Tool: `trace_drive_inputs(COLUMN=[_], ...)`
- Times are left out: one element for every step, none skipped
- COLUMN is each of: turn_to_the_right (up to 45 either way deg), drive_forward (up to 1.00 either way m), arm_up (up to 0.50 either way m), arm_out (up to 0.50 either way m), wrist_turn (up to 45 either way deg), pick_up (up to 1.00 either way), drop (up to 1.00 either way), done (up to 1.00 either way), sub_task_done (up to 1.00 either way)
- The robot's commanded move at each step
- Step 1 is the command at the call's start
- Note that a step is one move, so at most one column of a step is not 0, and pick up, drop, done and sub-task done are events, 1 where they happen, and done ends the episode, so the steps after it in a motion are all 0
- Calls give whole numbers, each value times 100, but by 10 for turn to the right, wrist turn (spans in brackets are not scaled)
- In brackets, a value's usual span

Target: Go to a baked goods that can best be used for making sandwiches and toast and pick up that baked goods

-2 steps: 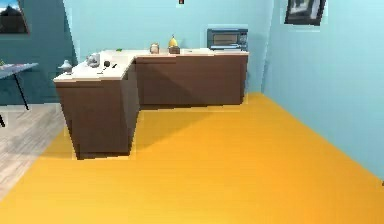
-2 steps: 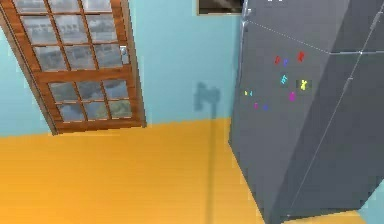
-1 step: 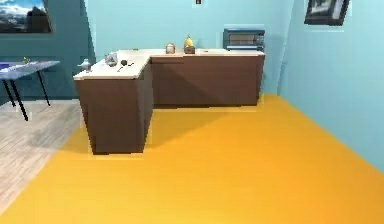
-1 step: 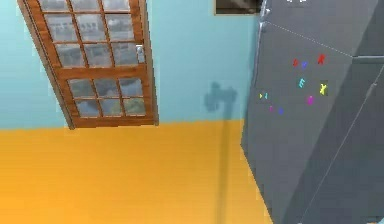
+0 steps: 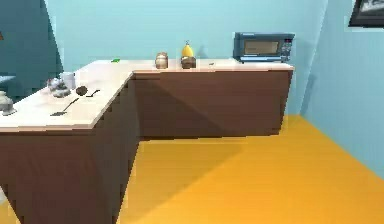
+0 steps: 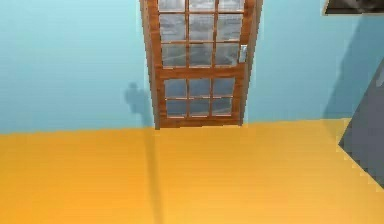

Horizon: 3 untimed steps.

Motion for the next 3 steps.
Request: trace_drive_inputs(turn_to_the_right=[0, 0, -450], drive_forward=[70, 85, 0], arm_up=[0, 0, 0], arm_out=[0, 0, 0], wrist_turn=[0, 0, 0], pick_up=[0, 0, 0], drop=[0, 0, 0], done=[0, 0, 0], sub_task_done=[0, 0, 0])
